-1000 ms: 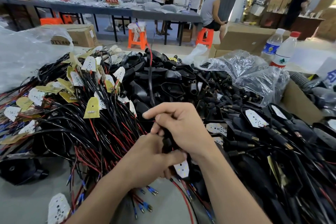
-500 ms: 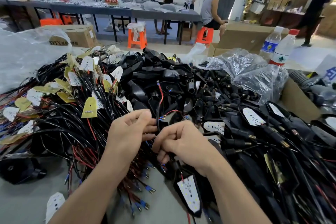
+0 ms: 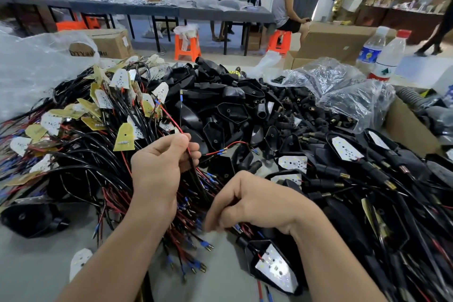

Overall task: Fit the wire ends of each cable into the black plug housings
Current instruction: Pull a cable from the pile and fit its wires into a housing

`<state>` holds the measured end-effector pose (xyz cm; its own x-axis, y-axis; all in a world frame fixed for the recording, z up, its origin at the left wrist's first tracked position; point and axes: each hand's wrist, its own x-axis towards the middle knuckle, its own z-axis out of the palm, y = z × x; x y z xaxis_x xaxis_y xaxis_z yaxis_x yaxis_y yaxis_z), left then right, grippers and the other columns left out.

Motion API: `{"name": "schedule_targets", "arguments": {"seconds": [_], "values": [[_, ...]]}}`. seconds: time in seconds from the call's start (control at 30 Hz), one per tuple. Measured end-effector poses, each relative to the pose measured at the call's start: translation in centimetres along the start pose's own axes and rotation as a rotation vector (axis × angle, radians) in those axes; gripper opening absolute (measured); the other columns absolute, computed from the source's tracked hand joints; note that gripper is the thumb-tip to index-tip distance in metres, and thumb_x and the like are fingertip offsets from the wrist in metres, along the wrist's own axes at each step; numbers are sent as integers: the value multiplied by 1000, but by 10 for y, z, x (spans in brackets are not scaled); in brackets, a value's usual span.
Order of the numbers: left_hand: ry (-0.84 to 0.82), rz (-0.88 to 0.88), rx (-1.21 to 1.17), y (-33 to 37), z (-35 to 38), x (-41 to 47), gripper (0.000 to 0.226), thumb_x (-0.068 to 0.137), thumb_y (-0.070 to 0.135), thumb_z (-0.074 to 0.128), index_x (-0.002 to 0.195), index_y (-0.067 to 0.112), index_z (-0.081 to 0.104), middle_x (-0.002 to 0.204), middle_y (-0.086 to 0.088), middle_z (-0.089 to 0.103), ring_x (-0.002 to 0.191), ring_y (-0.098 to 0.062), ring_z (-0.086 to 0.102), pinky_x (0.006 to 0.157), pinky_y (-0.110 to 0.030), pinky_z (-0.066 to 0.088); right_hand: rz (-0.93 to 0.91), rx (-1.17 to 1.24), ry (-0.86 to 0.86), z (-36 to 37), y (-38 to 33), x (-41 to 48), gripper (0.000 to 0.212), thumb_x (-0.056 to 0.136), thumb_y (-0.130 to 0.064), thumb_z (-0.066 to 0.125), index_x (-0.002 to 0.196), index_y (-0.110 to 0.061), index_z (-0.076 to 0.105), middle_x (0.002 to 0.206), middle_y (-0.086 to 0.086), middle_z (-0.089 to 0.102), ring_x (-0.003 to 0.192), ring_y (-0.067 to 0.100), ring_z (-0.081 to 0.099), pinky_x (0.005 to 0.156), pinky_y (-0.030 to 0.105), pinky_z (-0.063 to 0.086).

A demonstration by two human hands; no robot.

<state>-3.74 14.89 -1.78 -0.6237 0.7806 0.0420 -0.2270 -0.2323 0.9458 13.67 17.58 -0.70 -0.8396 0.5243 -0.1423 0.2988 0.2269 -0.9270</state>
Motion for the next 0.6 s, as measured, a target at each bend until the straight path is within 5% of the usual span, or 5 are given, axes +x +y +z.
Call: {"name": "schedule_targets", "arguments": {"seconds": [0.2, 0.4, 0.5, 0.6], "values": [[10, 225, 375, -9, -3, 2, 18, 91, 12, 76, 83, 28, 77, 70, 3, 77, 59, -16, 74, 62, -32, 60, 26, 375, 627, -6, 7, 13, 34, 89, 14, 49, 82, -3, 78, 72, 11, 72, 62, 18, 61, 60, 29, 53], [-60, 360, 608, -8, 3, -10, 27, 88, 19, 79, 77, 43, 70, 67, 21, 73, 59, -2, 72, 65, -28, 59, -36, 235, 747, 7, 5, 28, 23, 93, -9, 63, 103, -26, 75, 82, 9, 77, 65, 15, 65, 74, 42, 58], [-149, 401, 722, -6, 5, -16, 27, 83, 23, 84, 73, 46, 71, 66, 27, 71, 63, 6, 69, 64, -17, 54, -60, 165, 821, 7, 5, 30, 13, 90, -23, 66, 90, -26, 79, 64, -7, 71, 56, 5, 57, 56, 31, 47], [-205, 397, 761, -5, 5, -18, 21, 79, 28, 86, 73, 45, 77, 67, 27, 71, 66, 7, 70, 63, -22, 55, -70, 82, 895, 5, 5, 31, 18, 87, -30, 67, 76, -20, 78, 51, -8, 58, 51, 5, 48, 54, 28, 37]]}}
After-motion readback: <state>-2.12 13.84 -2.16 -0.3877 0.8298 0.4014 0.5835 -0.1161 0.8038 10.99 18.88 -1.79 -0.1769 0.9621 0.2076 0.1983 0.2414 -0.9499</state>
